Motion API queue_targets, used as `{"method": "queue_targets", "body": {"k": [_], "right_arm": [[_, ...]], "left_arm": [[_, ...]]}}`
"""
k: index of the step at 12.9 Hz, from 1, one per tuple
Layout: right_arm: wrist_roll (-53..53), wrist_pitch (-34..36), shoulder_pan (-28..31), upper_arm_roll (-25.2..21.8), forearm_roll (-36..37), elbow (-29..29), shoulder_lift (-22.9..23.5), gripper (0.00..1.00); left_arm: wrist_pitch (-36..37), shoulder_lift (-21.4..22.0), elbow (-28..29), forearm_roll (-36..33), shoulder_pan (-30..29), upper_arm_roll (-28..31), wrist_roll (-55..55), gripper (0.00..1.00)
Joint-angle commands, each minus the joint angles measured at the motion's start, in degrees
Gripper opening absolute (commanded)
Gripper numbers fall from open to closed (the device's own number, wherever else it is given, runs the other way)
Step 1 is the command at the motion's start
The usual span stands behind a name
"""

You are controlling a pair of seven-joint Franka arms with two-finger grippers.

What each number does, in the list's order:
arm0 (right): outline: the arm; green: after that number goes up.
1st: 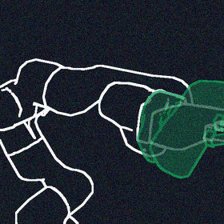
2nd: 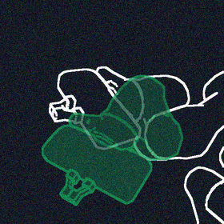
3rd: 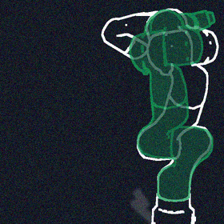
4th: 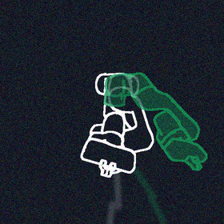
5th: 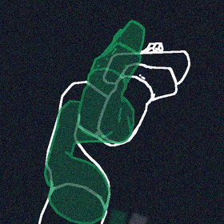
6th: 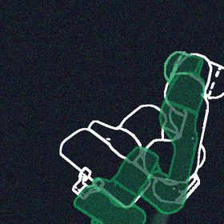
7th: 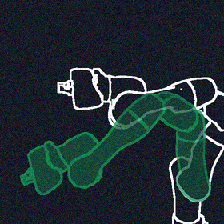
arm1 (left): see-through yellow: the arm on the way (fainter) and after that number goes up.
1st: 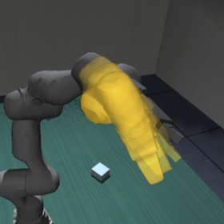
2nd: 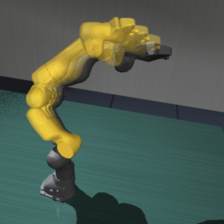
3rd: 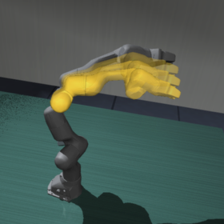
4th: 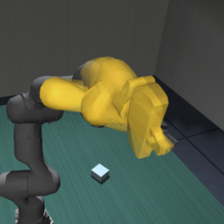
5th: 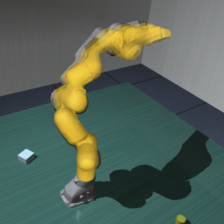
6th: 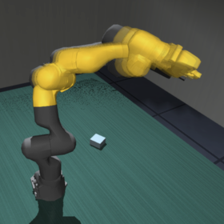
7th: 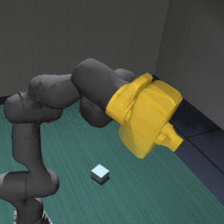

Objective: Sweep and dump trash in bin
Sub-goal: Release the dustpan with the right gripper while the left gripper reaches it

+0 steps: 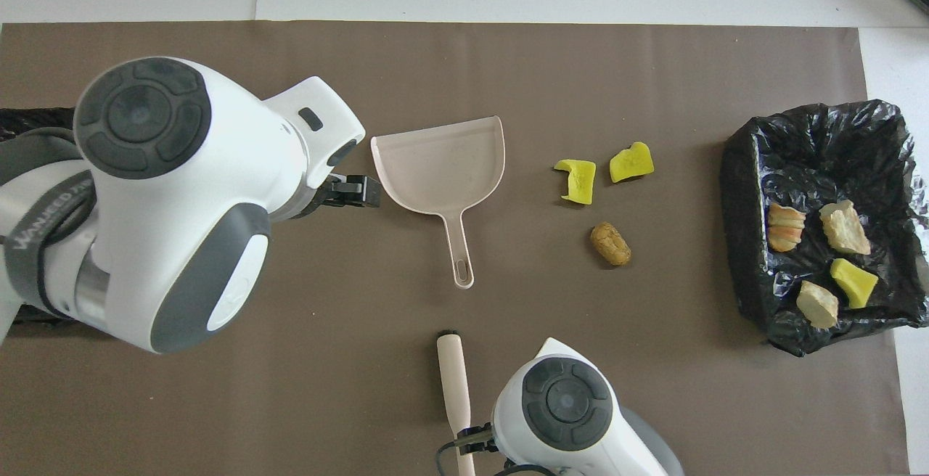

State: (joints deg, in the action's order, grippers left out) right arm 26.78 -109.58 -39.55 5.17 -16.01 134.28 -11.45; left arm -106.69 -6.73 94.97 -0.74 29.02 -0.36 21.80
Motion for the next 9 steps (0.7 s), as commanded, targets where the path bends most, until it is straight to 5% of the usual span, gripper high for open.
{"method": "queue_targets", "body": {"k": [1,3,5,9], "right_arm": [[-0.24,-4.84,-2.63,-0.07,-3.49,4.41,-1.91,1.00],[1.51,-11.16,-5.87,-0.07,-4.64,6.07,0.54,1.00],[3.79,-15.21,-8.60,-0.07,-4.64,6.25,4.14,1.00],[5.29,-16.20,-10.02,-0.07,-4.64,6.60,5.74,1.00]], "left_arm": [[-5.62,-5.02,1.19,-0.32,6.02,1.06,8.13,1.00],[-10.63,-9.51,2.23,-0.40,10.16,1.06,14.56,1.00],[-15.36,-9.44,6.70,-0.40,12.28,0.97,16.52,1.00],[-16.98,-12.87,8.66,-0.49,15.63,1.15,20.65,1.00]]}}
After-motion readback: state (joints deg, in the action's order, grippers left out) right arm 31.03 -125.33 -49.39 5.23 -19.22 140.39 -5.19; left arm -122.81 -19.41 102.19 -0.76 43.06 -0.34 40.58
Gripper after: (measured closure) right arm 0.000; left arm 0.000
